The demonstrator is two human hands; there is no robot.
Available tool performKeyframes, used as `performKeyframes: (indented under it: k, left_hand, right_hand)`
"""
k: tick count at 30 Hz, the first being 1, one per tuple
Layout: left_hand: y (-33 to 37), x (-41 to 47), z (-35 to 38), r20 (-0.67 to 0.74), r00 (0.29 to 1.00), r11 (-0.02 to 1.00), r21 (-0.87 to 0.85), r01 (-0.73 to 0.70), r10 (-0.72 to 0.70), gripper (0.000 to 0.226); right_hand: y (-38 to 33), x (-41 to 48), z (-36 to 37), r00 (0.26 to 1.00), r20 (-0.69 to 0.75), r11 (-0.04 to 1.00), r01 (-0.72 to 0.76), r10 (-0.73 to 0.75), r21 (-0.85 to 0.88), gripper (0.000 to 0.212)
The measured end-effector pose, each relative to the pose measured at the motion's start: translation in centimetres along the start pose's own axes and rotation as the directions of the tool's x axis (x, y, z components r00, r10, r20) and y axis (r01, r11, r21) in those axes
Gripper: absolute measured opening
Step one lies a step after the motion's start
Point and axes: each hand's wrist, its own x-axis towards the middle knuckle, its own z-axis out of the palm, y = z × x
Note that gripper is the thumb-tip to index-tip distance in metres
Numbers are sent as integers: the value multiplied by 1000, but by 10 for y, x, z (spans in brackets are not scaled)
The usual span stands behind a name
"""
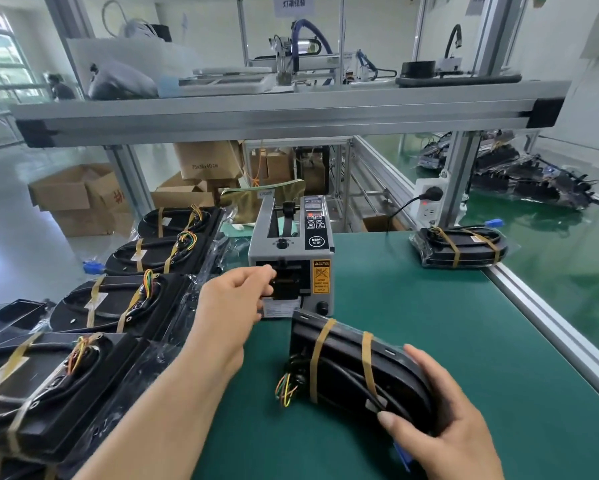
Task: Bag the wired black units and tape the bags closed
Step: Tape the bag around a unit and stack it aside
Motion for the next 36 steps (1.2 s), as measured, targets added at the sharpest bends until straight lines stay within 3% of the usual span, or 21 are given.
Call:
performKeyframes:
  k: [2, 4, 6, 9, 14, 26, 30, 32, 34, 36]
  left_hand:
    - [-4, 23, 6, 55, 966, 963, -87, 256, -252, 9]
    - [-10, 38, 12, 150, 882, 870, -156, 467, -446, 10]
    - [-15, 48, 18, 202, 817, 801, -173, 573, -540, 14]
    - [-23, 55, 26, 204, 772, 753, -177, 634, -602, 20]
    - [-31, 62, 33, 156, 767, 740, -202, 641, -622, 25]
    - [-30, 68, 44, 64, 824, 767, -331, 550, -563, 25]
    - [-33, 73, 50, 22, 857, 788, -381, 484, -515, 5]
    - [-34, 73, 50, -2, 866, 795, -398, 459, -501, 14]
    - [-34, 68, 49, 1, 874, 803, -394, 447, -486, 8]
    - [-32, 59, 45, 23, 876, 815, -356, 457, -482, 20]
  right_hand:
    - [-3, 0, -2, 1000, 25, 1000, 5, -4, -29, 90]
    - [-6, -1, -2, 998, 56, 999, 17, -15, -44, 90]
    - [-8, 0, -2, 997, 69, 997, 35, -30, -71, 88]
    - [-12, 0, -2, 997, 66, 997, 42, -38, -62, 78]
    - [-7, -1, -5, 994, 108, 998, 33, -27, -51, 89]
    - [-5, -3, -6, 993, 114, 999, 16, -11, -42, 88]
    - [-4, -3, -5, 992, 125, 999, 17, -12, -41, 88]
    - [-4, -3, -5, 992, 128, 999, 16, -12, -34, 88]
    - [-3, -2, -6, 991, 134, 999, 16, -12, -31, 88]
    - [-3, -2, -6, 990, 139, 999, 16, -12, -28, 87]
